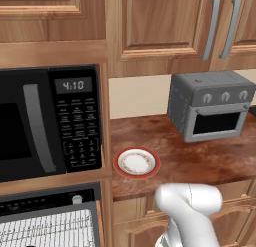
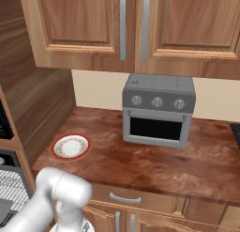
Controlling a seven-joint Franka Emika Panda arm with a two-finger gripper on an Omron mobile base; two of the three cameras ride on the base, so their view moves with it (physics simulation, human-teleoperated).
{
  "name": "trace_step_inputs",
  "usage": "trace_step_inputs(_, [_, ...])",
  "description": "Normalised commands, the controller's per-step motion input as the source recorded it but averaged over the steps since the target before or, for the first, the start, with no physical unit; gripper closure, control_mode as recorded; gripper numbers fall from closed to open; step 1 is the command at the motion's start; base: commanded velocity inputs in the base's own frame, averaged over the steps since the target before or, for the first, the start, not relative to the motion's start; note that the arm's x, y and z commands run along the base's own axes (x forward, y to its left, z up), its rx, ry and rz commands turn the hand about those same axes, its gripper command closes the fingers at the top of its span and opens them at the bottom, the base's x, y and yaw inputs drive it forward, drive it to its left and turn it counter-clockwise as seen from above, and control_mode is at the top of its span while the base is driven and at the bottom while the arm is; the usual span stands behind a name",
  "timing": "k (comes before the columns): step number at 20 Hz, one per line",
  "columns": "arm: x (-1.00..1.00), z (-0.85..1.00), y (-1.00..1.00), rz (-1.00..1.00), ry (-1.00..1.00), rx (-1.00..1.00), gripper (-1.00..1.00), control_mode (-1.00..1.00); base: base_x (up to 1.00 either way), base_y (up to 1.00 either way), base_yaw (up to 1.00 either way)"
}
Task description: Place the steak on the bottom rack of the oven.
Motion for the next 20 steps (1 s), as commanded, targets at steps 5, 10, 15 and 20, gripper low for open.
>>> trace_step_inputs(5, [0.02, -0.24, 0.02, -0.03, 0.05, -0.03, 1.0, -1.0, 0.0, 0.0, 0.0])
trace_step_inputs(10, [0.04, -0.16, 0.0, 0.0, 0.0, -0.05, 1.0, -1.0, 0.0, 0.0, 0.0])
trace_step_inputs(15, [0.12, -0.13, 0.0, 0.0, 0.0, -0.06, 1.0, -1.0, 0.0, 0.0, 0.0])
trace_step_inputs(20, [0.06, -0.11, 0.02, -0.01, 0.0, -0.06, 1.0, -1.0, 0.0, 0.0, 0.0])
